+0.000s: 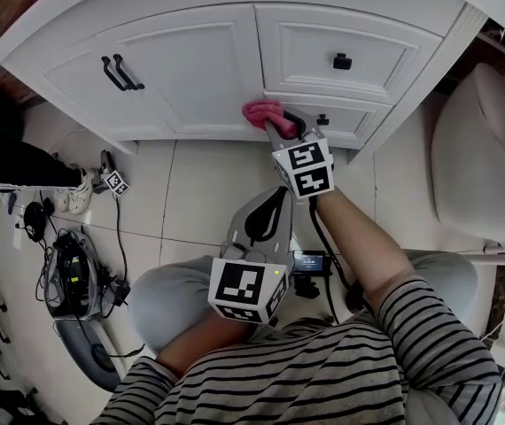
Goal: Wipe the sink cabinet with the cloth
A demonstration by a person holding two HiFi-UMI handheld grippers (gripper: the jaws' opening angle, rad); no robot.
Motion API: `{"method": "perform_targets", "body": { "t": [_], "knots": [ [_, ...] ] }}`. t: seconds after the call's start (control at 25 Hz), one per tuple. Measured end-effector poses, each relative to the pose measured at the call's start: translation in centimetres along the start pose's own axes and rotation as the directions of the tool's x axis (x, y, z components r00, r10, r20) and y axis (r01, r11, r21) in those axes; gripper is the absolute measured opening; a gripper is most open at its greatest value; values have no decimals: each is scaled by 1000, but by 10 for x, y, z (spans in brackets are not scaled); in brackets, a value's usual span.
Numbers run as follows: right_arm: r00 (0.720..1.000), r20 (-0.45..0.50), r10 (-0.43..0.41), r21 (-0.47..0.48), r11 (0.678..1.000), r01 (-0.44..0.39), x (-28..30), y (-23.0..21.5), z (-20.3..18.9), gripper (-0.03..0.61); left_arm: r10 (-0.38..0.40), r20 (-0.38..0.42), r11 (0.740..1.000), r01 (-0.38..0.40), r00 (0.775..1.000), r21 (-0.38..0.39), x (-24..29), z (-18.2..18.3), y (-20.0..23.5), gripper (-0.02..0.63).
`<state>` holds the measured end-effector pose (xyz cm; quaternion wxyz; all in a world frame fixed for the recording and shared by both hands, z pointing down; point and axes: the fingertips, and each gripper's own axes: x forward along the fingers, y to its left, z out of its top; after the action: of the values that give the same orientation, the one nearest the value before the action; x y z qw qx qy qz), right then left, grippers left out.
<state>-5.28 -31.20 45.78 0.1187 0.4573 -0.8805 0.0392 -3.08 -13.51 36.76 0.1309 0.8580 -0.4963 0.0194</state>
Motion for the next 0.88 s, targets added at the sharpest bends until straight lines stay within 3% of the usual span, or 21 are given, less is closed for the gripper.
{"method": "perform_targets", "body": {
  "t": [0.24, 0.36, 0.44, 0.56, 0.68, 0.76, 0.88],
  "knots": [
    [990, -3, -139, 18, 990, 139, -17, -61, -10, 94, 14, -2, 1000, -14, 1000, -14, -1, -2, 9, 0],
    [963, -17, -268, 90, 959, 268, -62, -116, -28, 94, 6, -10, 1000, -6, 1000, -17, 1, -5, 7, 0],
    [926, -43, -374, 153, 914, 376, -97, -159, -46, 94, -1, -13, 1000, 1, 1000, -16, 3, -6, 4, 0],
    [849, -107, -518, 210, 822, 529, -143, -215, -69, 94, -7, -11, 1000, 7, 1000, -10, 3, -5, 1, 0],
    [790, -138, -597, 263, 747, 610, -170, -228, -73, 92, -4, -11, 1000, 4, 1000, -14, 3, -5, 0, 0],
    [812, -109, -574, 296, 761, 578, -165, -204, -64, 92, -3, -10, 1000, 3, 1000, -20, 3, -5, 1, 0],
    [910, -43, -413, 279, 869, 408, -117, -131, -50, 92, -11, -11, 1000, 11, 1000, -20, 4, -5, 1, 0]
  ]
}}
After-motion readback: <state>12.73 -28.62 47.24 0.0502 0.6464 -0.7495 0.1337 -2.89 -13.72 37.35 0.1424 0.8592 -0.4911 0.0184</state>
